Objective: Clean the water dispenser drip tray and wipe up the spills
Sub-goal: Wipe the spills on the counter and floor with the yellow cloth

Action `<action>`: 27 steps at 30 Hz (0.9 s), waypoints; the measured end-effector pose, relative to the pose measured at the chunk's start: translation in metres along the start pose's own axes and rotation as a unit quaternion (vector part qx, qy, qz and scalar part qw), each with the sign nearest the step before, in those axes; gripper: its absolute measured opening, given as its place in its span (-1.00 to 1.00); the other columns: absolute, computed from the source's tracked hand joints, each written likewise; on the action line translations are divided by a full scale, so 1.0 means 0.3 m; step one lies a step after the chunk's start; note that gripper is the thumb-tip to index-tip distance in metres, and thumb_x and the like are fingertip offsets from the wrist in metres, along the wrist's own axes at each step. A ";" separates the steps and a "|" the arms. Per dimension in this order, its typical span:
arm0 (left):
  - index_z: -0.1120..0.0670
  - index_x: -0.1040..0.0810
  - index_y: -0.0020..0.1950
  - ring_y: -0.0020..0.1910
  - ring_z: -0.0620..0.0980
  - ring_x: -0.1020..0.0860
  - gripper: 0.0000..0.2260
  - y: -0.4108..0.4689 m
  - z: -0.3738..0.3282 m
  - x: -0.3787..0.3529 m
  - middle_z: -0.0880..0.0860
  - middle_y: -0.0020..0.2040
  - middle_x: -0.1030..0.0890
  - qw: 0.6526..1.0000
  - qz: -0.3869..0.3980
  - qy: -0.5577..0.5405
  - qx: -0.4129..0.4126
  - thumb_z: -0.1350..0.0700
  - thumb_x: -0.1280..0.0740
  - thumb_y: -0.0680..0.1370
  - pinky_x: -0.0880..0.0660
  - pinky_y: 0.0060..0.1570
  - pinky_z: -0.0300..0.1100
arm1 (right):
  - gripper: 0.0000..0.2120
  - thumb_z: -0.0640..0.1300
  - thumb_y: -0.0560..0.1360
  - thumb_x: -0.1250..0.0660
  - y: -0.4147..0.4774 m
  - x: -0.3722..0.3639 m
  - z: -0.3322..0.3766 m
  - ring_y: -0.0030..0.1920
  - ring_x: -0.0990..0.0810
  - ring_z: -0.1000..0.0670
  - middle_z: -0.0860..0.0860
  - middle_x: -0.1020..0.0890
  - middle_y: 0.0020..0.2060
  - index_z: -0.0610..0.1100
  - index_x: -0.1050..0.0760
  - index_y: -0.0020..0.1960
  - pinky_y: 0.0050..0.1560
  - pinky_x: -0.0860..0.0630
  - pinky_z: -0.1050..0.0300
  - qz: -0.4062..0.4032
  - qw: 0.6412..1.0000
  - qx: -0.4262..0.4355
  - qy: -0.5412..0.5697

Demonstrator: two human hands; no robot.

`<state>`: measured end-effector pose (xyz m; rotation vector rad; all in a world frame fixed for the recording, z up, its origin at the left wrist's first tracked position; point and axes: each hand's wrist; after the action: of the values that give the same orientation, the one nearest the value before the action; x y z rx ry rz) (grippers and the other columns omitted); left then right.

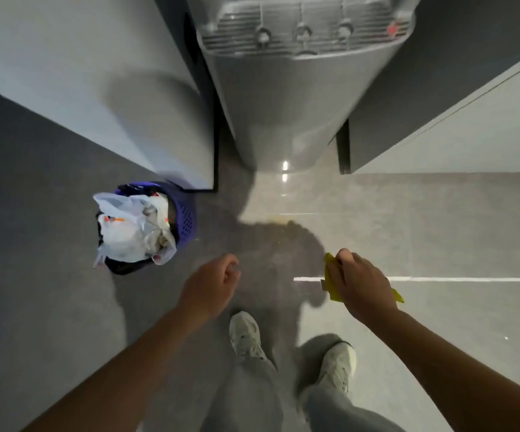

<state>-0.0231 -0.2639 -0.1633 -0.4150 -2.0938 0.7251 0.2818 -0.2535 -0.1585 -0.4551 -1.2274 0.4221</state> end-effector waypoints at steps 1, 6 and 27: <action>0.02 -0.59 0.24 0.05 0.16 -0.65 -0.79 0.068 0.060 -0.064 0.08 0.07 -0.71 1.000 0.001 0.006 -0.003 0.03 -0.33 0.63 -0.56 0.02 0.00 | -0.81 -0.01 0.68 -0.17 0.051 -0.093 -0.022 -0.18 -0.58 -0.21 -0.10 -0.62 -0.15 -0.11 -0.40 0.01 -0.21 -0.46 -0.02 -0.005 1.000 0.007 -0.019; 0.09 -0.51 0.45 0.29 0.14 -0.59 -0.64 0.464 0.360 -0.428 0.11 0.30 -0.63 0.999 0.003 0.045 -0.020 0.06 -0.32 0.65 -0.50 0.27 0.01 | -0.72 0.03 0.67 -0.22 0.344 -0.575 -0.215 -0.15 -0.59 -0.28 -0.15 -0.61 -0.14 -0.18 -0.54 0.03 -0.14 -0.49 -0.10 -0.038 0.991 0.056 -0.118; 0.25 -0.40 0.55 0.51 0.37 -0.38 -0.40 1.149 0.853 -0.980 0.28 0.53 -0.43 0.917 -0.222 0.240 -0.229 -0.05 -0.22 0.58 -0.27 0.48 0.31 | -0.02 0.46 0.46 -0.04 0.958 -1.258 -0.569 0.60 -0.11 -0.37 -0.23 -0.18 0.62 -0.22 -0.17 0.62 0.48 -0.15 -0.42 -0.087 0.989 0.077 -0.088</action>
<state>-0.0524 -0.2399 -0.6822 -0.3084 -1.7689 -0.1406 0.3206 -0.2343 -0.6610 -0.1795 -1.3828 0.4099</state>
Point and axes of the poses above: each hand's wrist, its own y-axis towards the middle knuckle, its own x-axis out of the back of the hand, z = x × y
